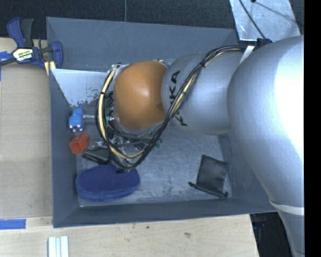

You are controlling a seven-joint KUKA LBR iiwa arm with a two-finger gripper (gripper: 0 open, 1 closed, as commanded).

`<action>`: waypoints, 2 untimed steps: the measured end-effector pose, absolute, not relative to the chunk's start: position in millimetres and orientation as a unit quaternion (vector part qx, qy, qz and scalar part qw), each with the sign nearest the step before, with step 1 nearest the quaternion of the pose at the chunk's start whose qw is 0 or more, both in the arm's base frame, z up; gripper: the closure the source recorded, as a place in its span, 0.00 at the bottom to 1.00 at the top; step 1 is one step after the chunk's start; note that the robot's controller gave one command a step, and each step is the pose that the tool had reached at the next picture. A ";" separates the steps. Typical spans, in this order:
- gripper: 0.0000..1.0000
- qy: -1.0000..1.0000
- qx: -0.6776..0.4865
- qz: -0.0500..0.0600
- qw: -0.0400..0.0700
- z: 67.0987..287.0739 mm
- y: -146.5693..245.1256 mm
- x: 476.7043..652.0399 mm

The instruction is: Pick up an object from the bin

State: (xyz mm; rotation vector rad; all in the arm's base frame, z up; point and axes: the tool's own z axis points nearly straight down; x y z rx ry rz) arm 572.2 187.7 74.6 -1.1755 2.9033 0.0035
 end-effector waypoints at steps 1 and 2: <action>1.00 0.922 -0.386 0.000 0.003 149.8 209.7 583.9; 1.00 0.918 -0.398 0.000 0.001 224.9 208.8 561.4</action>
Offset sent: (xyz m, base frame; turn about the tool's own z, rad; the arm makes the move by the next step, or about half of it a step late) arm 0.0100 0.0217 0.0721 -0.0269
